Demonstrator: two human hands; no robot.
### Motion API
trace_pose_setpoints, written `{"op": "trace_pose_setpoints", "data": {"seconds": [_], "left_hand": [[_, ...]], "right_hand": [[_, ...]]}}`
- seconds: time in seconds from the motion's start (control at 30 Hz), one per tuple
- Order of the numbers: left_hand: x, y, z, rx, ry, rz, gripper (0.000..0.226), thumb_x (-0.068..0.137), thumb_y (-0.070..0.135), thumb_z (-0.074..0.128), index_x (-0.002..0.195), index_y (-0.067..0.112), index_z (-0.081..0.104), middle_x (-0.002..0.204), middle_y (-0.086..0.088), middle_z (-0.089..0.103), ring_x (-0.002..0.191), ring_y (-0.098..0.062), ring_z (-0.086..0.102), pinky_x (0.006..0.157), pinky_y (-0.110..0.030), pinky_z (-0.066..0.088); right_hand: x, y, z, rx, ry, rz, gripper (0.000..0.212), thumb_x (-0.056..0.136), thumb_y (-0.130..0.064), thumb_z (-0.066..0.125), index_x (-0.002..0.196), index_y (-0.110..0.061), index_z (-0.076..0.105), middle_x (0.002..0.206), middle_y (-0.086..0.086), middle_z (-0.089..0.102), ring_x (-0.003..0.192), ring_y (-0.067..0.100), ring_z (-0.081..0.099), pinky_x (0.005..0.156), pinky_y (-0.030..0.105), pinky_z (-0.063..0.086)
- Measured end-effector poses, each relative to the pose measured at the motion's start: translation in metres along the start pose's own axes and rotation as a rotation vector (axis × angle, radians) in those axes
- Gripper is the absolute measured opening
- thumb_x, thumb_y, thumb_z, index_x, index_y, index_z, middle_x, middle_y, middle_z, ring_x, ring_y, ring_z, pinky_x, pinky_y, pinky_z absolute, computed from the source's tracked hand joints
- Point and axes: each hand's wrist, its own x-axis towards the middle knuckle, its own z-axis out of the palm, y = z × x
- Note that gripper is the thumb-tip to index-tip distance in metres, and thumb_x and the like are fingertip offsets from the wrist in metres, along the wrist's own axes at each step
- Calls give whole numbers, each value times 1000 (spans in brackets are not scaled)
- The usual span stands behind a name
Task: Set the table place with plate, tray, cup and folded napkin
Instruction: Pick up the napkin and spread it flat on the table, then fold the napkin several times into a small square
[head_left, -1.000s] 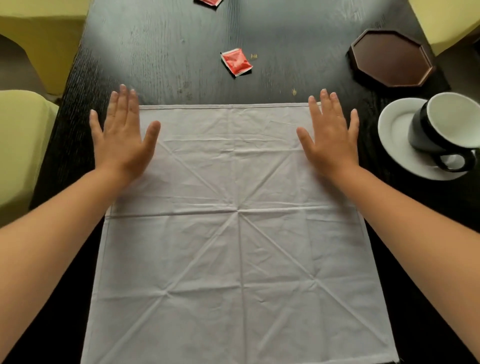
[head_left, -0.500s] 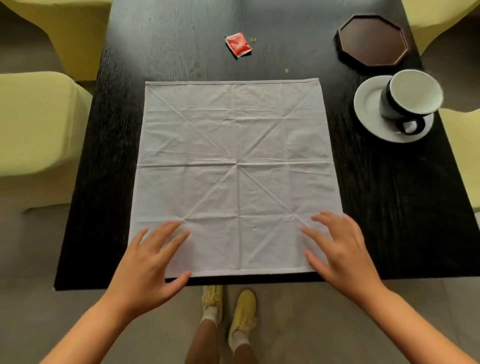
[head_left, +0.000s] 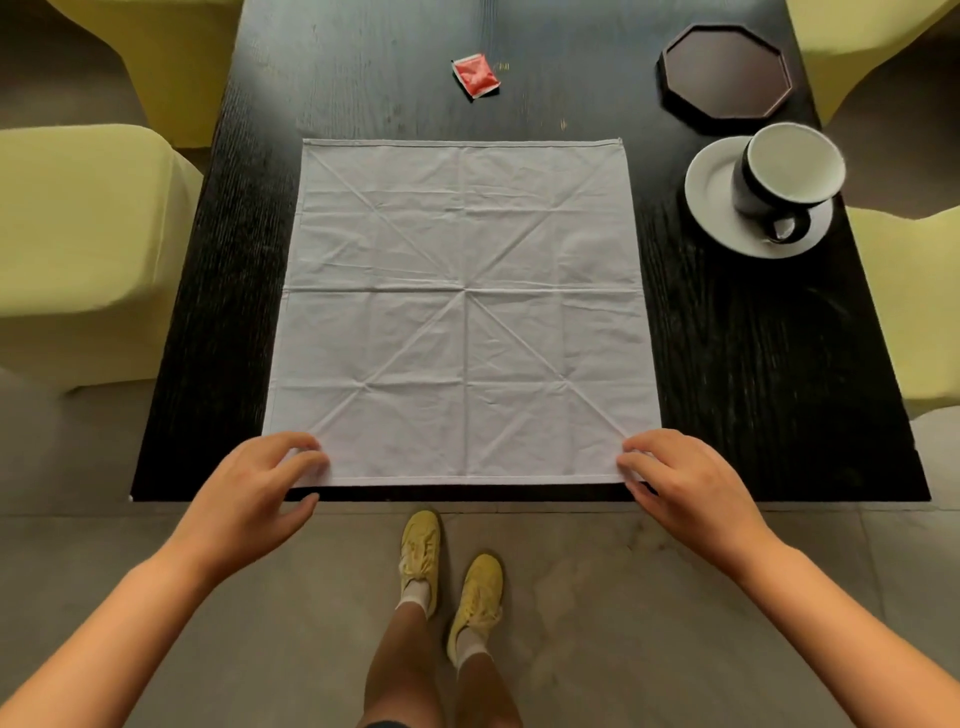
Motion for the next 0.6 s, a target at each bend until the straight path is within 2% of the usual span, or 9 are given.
{"op": "trace_pose_setpoints", "data": {"seconds": [0.13, 0.2, 0.23, 0.4, 0.5, 0.6], "left_hand": [[2, -8, 1, 54, 38, 39, 21, 69, 13, 71, 90, 11, 67, 98, -5, 66, 85, -26, 65, 79, -36, 48], [3, -10, 1, 72, 76, 75, 11, 76, 17, 62, 84, 11, 66, 96, -4, 66, 83, -25, 65, 77, -34, 48], [3, -10, 0, 73, 93, 82, 14, 80, 19, 55, 81, 10, 66, 94, -4, 66, 80, -25, 65, 73, -33, 49], [9, -8, 2, 106, 176, 47, 21, 81, 13, 45, 72, 4, 62, 83, -8, 67, 70, -30, 63, 64, -37, 50], [13, -6, 4, 85, 202, -55, 17, 74, 9, 43, 72, 4, 59, 72, -9, 62, 65, -32, 60, 58, -38, 47], [15, -7, 4, 60, 216, -171, 10, 69, 3, 49, 75, 5, 57, 66, -8, 58, 62, -31, 56, 55, -38, 42]], "right_hand": [[-1, 11, 4, -58, 25, -141, 11, 79, 0, 58, 69, -3, 60, 83, 10, 66, 71, 28, 62, 57, 36, 49], [0, 13, 5, -82, 31, -158, 11, 78, 2, 58, 68, -3, 59, 82, 12, 66, 70, 29, 61, 57, 37, 49], [1, 12, 6, -88, 33, -152, 11, 76, 4, 59, 67, -2, 59, 81, 12, 66, 69, 29, 61, 57, 38, 50], [13, 7, 5, -35, 75, -11, 11, 74, 1, 58, 65, -5, 58, 64, 8, 59, 59, 29, 56, 52, 38, 47], [18, 7, 2, -14, 110, 72, 13, 69, 4, 57, 64, -7, 54, 54, 6, 50, 52, 28, 50, 50, 38, 44], [20, 9, -1, -29, 105, 116, 21, 61, 12, 59, 66, -7, 53, 53, 6, 49, 50, 28, 48, 50, 38, 44]]}}
